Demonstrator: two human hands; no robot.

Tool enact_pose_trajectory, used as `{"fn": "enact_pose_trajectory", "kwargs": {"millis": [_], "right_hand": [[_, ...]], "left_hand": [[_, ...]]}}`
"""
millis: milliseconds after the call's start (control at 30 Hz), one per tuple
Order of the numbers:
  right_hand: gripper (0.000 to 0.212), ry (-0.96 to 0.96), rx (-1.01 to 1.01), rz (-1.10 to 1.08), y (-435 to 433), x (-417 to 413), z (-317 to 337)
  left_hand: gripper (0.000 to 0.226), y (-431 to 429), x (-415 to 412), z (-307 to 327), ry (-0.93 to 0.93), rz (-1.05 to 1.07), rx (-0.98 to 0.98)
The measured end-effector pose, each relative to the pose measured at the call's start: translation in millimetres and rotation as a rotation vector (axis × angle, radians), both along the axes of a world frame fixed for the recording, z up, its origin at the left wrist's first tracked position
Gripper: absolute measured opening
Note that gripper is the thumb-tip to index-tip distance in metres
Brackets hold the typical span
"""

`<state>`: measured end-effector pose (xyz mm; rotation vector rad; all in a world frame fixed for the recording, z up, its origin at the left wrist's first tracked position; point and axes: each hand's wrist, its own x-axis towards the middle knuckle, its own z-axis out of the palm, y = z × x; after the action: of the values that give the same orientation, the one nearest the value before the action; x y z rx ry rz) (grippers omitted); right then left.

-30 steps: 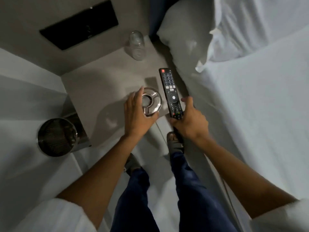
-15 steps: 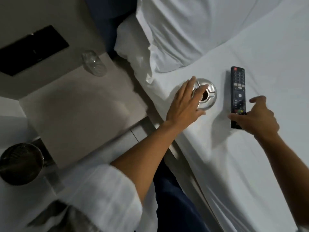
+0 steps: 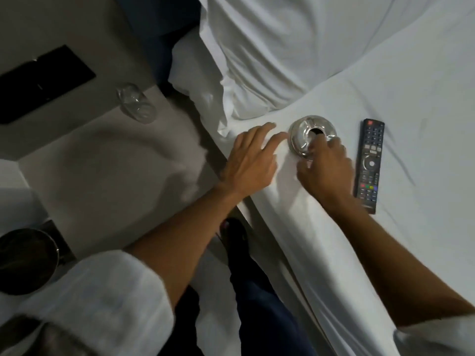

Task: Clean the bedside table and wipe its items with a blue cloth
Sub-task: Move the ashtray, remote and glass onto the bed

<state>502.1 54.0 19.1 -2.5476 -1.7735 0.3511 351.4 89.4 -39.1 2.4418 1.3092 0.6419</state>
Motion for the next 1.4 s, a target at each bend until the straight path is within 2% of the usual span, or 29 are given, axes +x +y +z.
{"fn": "enact_pose_trajectory", "kwargs": {"millis": [133,233,333,433,500,567,700,800,900,1067,1167,1233,1333,1400], "right_hand": [[0.023,0.190,0.118,0.222,34,-80,-9],[0.031,0.282,0.114,0.352,60,-128,-23],[0.046,0.319,-0.008,0.490,87,-160,-45],[0.057,0.335,-0.233,0.616,106,-172,-62],[0.061,0.353,-0.322,0.648,114,-173,-68],[0.060,0.375,-0.319,0.640,115,-170,-71],[0.055,0.420,-0.272,0.618,105,-160,-78],[0.053,0.435,-0.274,0.578,98,-151,-85],[0.051,0.458,-0.257,0.531,86,-149,-87],[0.047,0.673,-0.205,0.324,55,-153,-83],[0.060,0.806,-0.151,0.162,36,-155,-65],[0.060,0.864,-0.079,0.101,24,-153,-47],[0.047,0.835,0.103,-0.006,8,-135,-17],[0.043,0.718,0.183,-0.106,-3,-109,0]], "left_hand": [[0.045,7,-88,-9,0.066,0.164,0.078],[0.040,31,-148,-20,0.232,0.299,0.037],[0.045,65,-193,-30,0.375,0.399,-0.106],[0.068,106,-214,-39,0.399,0.525,-0.335],[0.076,135,-219,-49,0.384,0.595,-0.381],[0.078,159,-226,-60,0.412,0.611,-0.411],[0.066,184,-240,-87,0.418,0.604,-0.465],[0.055,175,-232,-92,0.242,0.626,-0.408],[0.050,137,-226,-83,0.038,0.721,-0.464],[0.049,43,-207,-44,-0.533,0.923,-0.608],[0.038,-7,-190,-9,-0.840,0.919,-0.711],[0.036,-28,-176,12,-1.002,0.929,-0.774],[0.034,-51,-144,33,-1.120,0.887,-0.866],[0.038,-64,-113,42,-1.060,0.793,-0.872]]}}
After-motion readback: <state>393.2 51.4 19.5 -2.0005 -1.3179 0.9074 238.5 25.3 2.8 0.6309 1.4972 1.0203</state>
